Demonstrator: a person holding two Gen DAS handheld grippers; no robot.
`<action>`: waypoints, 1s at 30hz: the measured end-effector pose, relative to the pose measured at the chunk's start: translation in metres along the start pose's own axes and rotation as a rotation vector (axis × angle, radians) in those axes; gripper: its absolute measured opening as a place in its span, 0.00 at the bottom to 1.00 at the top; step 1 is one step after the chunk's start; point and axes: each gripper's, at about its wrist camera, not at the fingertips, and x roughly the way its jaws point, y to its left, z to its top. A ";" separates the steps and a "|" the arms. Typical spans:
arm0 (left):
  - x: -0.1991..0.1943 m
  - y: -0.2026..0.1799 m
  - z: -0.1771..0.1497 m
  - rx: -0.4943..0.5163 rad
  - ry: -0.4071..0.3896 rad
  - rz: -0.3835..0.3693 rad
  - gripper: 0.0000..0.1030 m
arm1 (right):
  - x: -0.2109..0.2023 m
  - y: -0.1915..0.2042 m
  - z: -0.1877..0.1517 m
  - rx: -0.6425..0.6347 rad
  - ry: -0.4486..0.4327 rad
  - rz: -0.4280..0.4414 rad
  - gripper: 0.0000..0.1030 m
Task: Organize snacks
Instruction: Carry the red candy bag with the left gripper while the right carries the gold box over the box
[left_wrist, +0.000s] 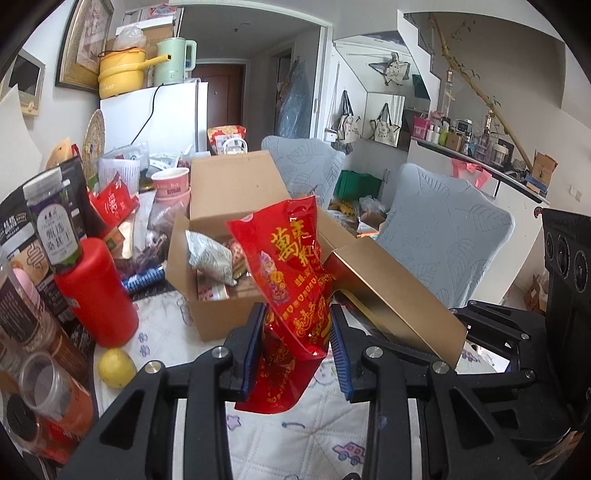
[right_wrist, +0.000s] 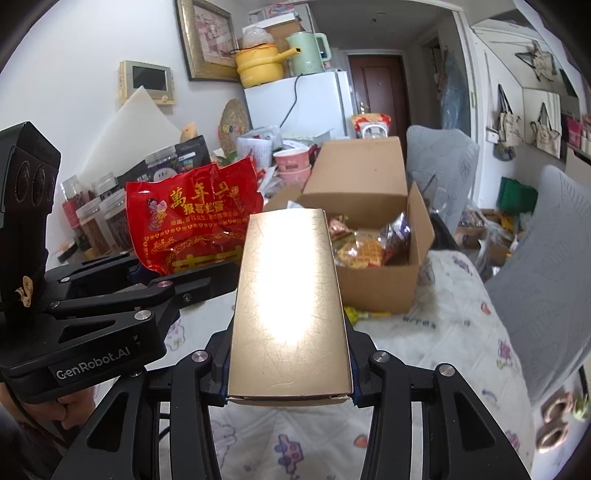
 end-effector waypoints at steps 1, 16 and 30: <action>0.001 0.002 0.005 0.001 -0.008 0.002 0.32 | 0.001 0.000 0.006 -0.009 -0.006 -0.003 0.43; 0.046 0.029 0.068 -0.013 -0.076 -0.005 0.32 | 0.039 -0.024 0.072 -0.051 -0.060 -0.009 0.43; 0.119 0.060 0.111 -0.033 -0.085 0.015 0.32 | 0.105 -0.066 0.113 -0.022 -0.065 0.009 0.43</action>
